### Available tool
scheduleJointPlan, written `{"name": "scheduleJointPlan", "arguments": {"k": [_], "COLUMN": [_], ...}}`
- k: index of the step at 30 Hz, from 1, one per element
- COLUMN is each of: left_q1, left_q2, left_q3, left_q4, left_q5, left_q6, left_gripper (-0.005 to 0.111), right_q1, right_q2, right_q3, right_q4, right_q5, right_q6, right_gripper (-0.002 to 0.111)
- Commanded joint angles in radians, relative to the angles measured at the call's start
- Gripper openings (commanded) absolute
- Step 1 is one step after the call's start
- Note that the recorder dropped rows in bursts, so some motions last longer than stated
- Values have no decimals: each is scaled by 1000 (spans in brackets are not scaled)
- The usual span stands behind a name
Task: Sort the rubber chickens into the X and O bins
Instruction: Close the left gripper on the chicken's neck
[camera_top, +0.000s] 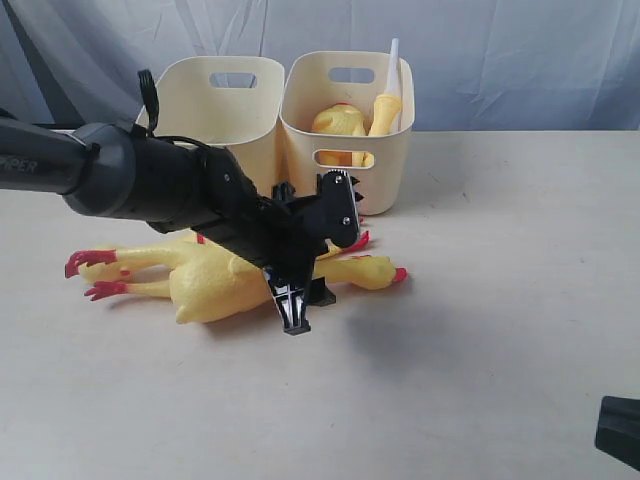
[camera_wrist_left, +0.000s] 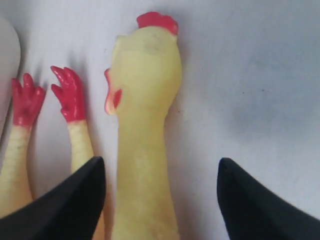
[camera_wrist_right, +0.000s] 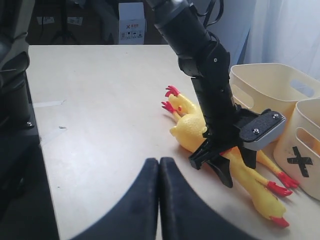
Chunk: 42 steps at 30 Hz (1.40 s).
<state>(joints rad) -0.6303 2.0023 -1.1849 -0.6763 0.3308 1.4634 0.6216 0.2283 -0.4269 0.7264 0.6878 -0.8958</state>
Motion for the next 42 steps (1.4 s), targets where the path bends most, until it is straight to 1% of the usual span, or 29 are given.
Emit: {"name": "scheduleJointPlan", "arguments": {"k": [1, 10, 11, 13, 14, 17, 19, 21, 23, 27, 31, 33, 42], "left_q1": [8, 13, 13, 13, 13, 13, 13, 13, 13, 13, 13, 13, 13], "left_q2": [11, 74, 74, 74, 74, 74, 69, 58, 46, 11, -32, -56, -159], "left_q3": [-4, -4, -4, -4, -4, -4, -4, -4, -4, -4, -4, -4, -4], "left_q4": [-2, -2, -2, -2, -2, -2, 2, 19, 79, 248, 372, 384, 386], "left_q5": [-17, -17, -17, -17, -17, -13, 13, 40, 74, 144, 202, 217, 281], "left_q6": [-9, -18, -18, -18, -18, -18, -18, -40, -94, -297, -434, -469, -502], "left_gripper": [61, 61, 59, 47, 39, 25, 13, 6, 0, 0, 0, 0, 0], "right_q1": [-5, -5, -5, -5, -5, -5, -5, -5, -5, -5, -5, -5, -5], "right_q2": [-6, -6, -6, -6, -6, -6, -6, -6, -6, -6, -6, -6, -6], "right_q3": [7, 7, 7, 7, 7, 7, 7, 7, 7, 7, 7, 7, 7], "right_q4": [3, 3, 3, 3, 3, 3, 3, 3, 3, 3, 3, 3, 3], "right_q5": [-3, -3, -3, -3, -3, -3, -3, -3, -3, -3, -3, -3, -3], "right_q6": [2, 2, 2, 2, 2, 2, 2, 2, 2, 2, 2, 2, 2], "right_gripper": [0, 0, 0, 0, 0, 0, 0, 0, 0, 0, 0, 0, 0]}}
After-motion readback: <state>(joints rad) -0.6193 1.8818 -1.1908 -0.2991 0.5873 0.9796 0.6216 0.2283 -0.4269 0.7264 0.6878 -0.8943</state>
